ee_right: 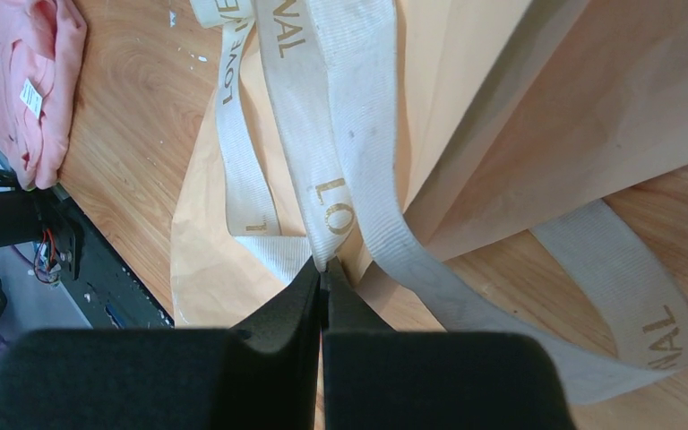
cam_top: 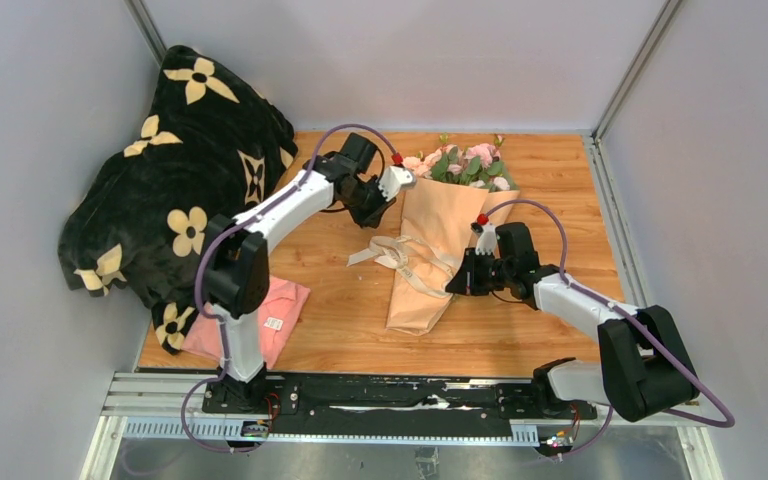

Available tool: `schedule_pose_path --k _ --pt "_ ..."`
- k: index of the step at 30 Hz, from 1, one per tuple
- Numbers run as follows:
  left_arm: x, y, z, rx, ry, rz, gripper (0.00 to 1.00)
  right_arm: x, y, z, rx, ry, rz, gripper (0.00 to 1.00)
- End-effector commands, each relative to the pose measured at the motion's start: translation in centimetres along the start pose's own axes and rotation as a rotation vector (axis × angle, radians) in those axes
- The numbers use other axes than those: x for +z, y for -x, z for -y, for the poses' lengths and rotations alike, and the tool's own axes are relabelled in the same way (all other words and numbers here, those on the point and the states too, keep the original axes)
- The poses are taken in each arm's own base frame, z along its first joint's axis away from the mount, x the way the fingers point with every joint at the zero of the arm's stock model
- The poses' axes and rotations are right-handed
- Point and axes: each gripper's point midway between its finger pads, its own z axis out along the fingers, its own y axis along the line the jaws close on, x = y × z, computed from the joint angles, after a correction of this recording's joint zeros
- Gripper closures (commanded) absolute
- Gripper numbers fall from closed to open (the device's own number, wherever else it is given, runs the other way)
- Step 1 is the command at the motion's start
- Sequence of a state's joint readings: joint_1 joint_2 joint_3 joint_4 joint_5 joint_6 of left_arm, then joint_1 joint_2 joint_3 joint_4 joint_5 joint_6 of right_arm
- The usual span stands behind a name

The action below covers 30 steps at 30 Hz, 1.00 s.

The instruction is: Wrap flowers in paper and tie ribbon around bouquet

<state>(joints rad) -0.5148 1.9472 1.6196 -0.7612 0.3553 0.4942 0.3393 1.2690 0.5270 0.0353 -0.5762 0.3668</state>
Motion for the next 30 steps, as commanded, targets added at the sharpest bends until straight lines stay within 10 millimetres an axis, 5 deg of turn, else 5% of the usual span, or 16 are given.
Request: schedule_pose_path --k 1,3,8,12,19,25,30 --pt "-1.9 1.6 1.7 0.045 -0.008 0.087 1.00 -0.1 0.1 0.8 0.001 -0.023 -0.010 1.00" --pt "-1.3 1.1 1.3 0.048 0.002 0.062 0.93 -0.1 0.0 0.8 0.003 -0.019 -0.015 1.00" --pt "1.8 -0.5 -1.7 -0.009 0.070 -0.068 0.41 0.0 -0.1 0.9 0.002 -0.020 -0.017 1.00" --pt "4.1 -1.3 -3.2 -0.067 0.102 -0.124 0.33 0.2 -0.3 1.0 0.007 -0.016 -0.019 1.00" --pt "6.3 -3.3 -3.7 -0.072 0.098 -0.196 0.46 0.2 -0.5 1.1 0.004 -0.017 -0.021 1.00" --pt "5.8 -4.0 -1.1 -0.056 -0.022 -0.200 1.00 0.3 -0.5 1.2 0.009 -0.021 -0.024 1.00" --pt "2.3 -0.9 -0.2 -0.037 -0.015 -0.080 1.00 0.2 -0.4 1.4 0.014 -0.026 -0.020 1.00"
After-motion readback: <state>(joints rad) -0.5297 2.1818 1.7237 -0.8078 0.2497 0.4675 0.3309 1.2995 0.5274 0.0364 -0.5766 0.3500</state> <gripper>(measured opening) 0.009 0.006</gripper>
